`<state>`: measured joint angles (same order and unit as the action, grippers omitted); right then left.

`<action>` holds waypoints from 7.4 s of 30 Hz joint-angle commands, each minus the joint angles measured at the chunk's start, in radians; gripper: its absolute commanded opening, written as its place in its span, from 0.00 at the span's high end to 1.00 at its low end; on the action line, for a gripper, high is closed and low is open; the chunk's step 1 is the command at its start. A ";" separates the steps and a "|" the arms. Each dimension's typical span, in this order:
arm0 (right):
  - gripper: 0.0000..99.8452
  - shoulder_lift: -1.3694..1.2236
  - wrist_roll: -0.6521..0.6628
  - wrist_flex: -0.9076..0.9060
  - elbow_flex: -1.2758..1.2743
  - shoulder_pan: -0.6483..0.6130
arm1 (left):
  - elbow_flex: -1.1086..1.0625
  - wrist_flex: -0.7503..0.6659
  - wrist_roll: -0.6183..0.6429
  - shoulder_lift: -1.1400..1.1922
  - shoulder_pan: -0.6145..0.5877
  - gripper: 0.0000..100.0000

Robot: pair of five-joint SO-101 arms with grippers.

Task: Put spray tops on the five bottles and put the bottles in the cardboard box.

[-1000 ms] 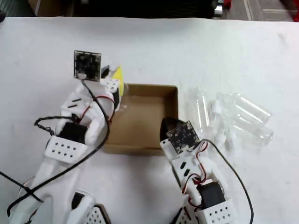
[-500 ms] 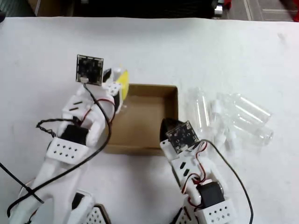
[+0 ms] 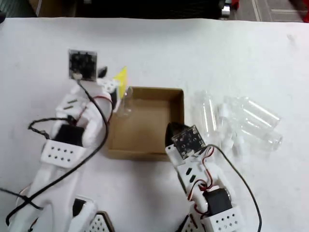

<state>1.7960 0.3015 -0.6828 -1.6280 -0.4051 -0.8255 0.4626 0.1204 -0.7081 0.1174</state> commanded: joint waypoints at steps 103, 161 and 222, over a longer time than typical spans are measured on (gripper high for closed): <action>0.99 0.005 0.129 0.079 -0.029 -0.007 | 1.244 1.039 -0.321 1.334 -0.237 0.78; 0.99 0.005 0.130 0.079 -0.028 -0.001 | 1.387 1.321 -0.167 0.750 -0.217 0.98; 0.99 0.007 -0.176 -0.153 0.308 0.018 | 0.270 0.319 -0.066 -0.166 0.332 0.97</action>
<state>1.8021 0.1158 -0.7702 -1.3840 -0.4419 -0.5217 0.8753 0.0499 -0.9352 0.5685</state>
